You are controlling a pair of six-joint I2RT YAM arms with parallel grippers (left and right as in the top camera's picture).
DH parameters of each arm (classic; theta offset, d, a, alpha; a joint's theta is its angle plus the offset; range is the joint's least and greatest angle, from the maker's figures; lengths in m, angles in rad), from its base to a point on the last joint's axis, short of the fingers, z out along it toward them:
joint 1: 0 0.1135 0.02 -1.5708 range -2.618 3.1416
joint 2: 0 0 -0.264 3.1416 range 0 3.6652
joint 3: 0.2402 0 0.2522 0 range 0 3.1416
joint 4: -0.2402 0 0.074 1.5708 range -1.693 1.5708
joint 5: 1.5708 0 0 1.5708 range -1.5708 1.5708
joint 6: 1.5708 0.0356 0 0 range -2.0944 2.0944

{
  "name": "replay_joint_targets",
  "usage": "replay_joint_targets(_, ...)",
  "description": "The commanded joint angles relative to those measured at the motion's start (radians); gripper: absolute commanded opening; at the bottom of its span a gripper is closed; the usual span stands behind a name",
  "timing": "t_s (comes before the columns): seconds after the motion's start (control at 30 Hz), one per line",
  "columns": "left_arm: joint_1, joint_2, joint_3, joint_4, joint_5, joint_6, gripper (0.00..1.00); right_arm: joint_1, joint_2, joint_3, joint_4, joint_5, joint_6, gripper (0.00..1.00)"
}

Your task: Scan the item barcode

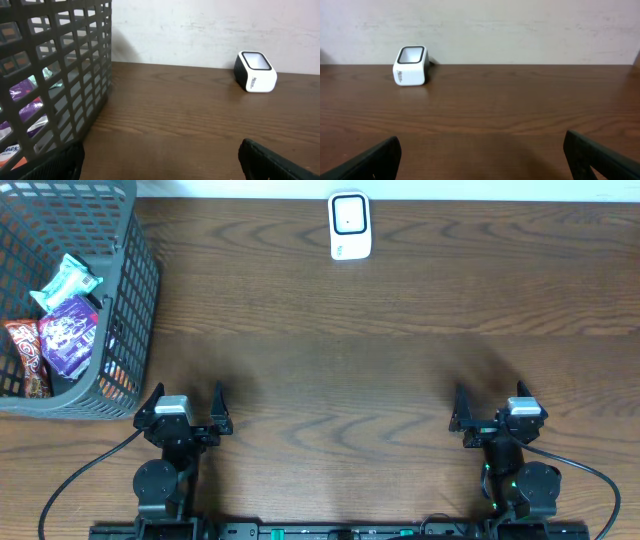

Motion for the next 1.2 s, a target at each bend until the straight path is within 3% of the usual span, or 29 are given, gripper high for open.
replay_joint_targets(0.0, -0.003, -0.006, -0.009, -0.045, 0.024, -0.005, 0.98, 0.008, 0.003, -0.003, -0.003, 0.006, -0.007, 0.99)
replay_joint_targets(1.03, -0.003, -0.006, -0.009, -0.043, 0.027, -0.005, 0.98, 0.008, 0.003, -0.003, -0.003, 0.006, -0.007, 0.99)
replay_joint_targets(1.17, -0.003, -0.006, -0.008, -0.029, 0.164, -0.132, 0.98, 0.008, 0.003, -0.003, -0.003, 0.006, -0.007, 0.99)
